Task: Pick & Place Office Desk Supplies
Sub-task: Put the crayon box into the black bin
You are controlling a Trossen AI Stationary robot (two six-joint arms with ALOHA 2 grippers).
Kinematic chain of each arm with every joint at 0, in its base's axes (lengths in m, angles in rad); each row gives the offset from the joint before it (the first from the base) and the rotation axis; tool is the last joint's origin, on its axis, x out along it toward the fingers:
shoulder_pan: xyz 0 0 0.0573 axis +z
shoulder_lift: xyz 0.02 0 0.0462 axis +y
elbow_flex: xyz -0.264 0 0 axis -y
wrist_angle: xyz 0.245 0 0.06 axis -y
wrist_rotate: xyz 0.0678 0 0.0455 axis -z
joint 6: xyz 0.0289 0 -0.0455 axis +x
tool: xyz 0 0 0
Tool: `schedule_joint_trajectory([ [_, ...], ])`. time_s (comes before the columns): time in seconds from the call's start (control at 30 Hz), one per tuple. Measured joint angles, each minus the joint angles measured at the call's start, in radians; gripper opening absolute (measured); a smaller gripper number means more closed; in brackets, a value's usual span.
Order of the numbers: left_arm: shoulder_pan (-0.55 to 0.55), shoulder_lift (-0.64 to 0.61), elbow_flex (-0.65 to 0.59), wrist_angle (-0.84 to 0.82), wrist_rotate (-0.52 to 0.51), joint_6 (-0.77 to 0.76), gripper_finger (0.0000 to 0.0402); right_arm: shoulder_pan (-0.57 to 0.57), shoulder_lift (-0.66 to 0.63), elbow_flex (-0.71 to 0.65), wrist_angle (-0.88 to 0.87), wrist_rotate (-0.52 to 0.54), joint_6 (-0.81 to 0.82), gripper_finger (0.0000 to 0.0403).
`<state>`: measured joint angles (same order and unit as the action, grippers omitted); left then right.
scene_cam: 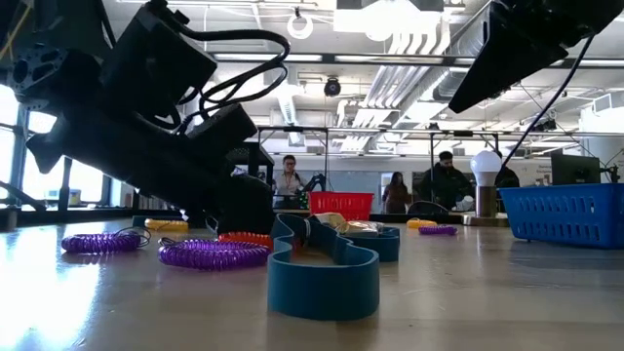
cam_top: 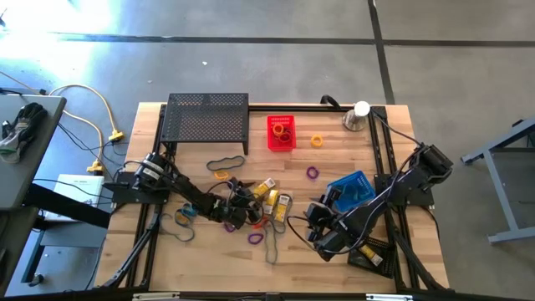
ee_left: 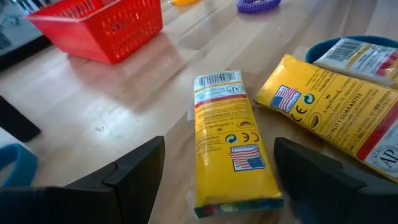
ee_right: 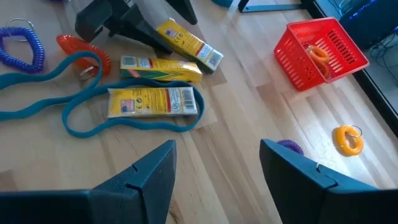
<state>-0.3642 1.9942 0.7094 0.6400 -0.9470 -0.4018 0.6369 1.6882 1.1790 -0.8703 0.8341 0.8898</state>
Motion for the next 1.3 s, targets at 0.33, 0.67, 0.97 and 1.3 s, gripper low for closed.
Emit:
schedule_joint_trajectory([
  [0.33, 0.034, -0.003, 0.0, -0.01, 0.14, -0.033, 0.026, 0.0, 0.0, 0.0, 0.021, -0.001, 0.0, 0.022],
  [0.67, 0.035, -0.001, 0.0, -0.018, 0.172, -0.012, 0.014, 0.0, 0.0, 0.0, 0.031, -0.017, -0.003, 0.022],
  [0.97, 0.026, -0.097, -0.006, -0.044, 0.167, 0.174, 0.0096, -0.002, 0.0, 0.0, 0.063, -0.055, -0.066, 0.022],
  [1.3, -0.016, -0.356, -0.003, -0.07, 0.018, 0.449, 0.0095, -0.11, -0.065, 0.0, 0.175, -0.047, -0.153, 0.022],
])
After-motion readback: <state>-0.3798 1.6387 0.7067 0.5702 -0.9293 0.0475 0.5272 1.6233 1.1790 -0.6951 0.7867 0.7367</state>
